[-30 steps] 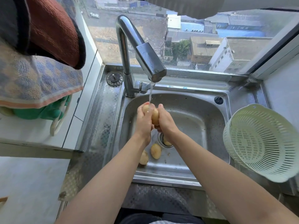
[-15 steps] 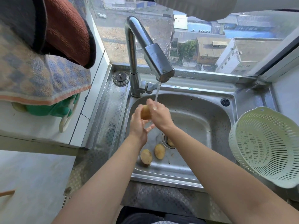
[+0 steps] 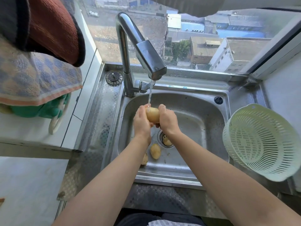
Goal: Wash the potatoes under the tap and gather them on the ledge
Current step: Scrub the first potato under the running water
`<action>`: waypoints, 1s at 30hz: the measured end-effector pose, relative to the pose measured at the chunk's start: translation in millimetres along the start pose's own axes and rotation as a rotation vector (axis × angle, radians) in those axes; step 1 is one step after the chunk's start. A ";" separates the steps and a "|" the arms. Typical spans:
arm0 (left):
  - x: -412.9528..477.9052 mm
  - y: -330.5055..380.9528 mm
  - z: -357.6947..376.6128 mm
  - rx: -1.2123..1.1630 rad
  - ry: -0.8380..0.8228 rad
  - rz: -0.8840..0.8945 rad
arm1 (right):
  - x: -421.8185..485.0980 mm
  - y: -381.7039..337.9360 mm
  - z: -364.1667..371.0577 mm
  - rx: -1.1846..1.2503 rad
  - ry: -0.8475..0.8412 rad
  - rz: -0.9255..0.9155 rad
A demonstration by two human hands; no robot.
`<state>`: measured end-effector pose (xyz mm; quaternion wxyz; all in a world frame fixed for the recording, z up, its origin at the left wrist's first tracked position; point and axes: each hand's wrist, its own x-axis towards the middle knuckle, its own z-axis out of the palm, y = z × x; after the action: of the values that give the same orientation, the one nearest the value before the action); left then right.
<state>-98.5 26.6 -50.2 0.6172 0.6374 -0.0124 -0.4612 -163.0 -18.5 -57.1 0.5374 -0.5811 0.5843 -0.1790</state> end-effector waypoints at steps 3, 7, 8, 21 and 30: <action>1.7 -6.6 -7.8 0.097 -0.036 0.068 | -3.1 -6.7 0.5 -0.223 0.030 0.009; 14.3 -2.7 -13.4 0.144 0.183 0.004 | -17.8 -4.1 9.1 -0.354 0.004 -0.164; 17.1 -0.3 -13.8 0.127 0.220 -0.030 | -19.0 -1.9 9.6 -0.310 0.004 -0.218; -13.7 0.2 -14.8 0.257 -0.152 -0.120 | 10.9 -14.7 22.3 0.089 -0.032 -0.114; -0.1 -12.8 -22.4 0.367 0.082 0.020 | -9.9 -10.4 16.9 0.342 -0.242 -0.041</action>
<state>-92.2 47.0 -64.6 0.4951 0.7574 -0.0774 -0.4186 -146.3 -5.6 -50.3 0.6909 -0.5104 0.4644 -0.2153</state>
